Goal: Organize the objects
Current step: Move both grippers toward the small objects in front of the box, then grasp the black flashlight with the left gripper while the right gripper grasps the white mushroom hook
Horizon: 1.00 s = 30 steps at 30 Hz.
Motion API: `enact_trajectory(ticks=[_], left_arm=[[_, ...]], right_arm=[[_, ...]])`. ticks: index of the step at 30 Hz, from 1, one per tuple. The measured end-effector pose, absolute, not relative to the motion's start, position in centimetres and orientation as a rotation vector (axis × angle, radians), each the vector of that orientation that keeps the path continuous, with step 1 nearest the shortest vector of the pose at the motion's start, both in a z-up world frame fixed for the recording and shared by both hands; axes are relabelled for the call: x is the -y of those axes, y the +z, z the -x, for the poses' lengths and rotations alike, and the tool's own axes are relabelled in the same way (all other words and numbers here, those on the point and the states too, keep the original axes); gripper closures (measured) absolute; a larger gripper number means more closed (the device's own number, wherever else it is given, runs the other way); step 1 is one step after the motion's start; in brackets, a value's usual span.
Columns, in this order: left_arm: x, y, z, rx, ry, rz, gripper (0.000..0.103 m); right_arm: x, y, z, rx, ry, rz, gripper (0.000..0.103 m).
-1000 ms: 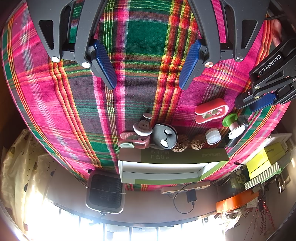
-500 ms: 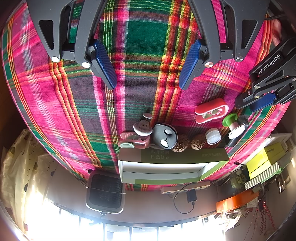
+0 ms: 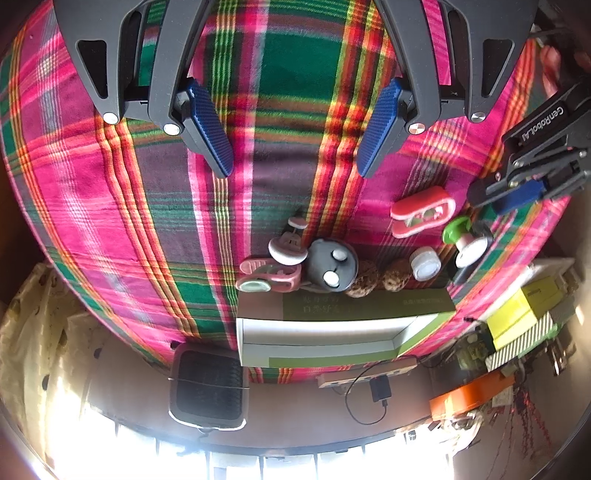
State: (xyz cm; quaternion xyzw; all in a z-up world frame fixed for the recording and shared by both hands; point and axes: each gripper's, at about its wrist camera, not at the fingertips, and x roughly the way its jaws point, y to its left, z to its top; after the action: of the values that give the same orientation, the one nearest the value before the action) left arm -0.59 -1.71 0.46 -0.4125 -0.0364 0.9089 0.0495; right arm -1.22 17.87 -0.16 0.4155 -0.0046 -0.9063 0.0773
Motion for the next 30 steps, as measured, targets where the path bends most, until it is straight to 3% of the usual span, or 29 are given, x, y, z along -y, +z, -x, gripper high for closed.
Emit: enact_trajectory(ticks=[9,30], left_arm=[[4.4,1.0,1.6,0.26,2.771,1.237,0.064],[5.6,0.6,4.1,0.18,2.777,1.305,0.064]], right_arm=[[-19.5,0.2,3.5,0.091,-2.717,-1.272,0.033],[-19.0,0.0,6.5,-0.012,-2.725,-1.338,0.034]])
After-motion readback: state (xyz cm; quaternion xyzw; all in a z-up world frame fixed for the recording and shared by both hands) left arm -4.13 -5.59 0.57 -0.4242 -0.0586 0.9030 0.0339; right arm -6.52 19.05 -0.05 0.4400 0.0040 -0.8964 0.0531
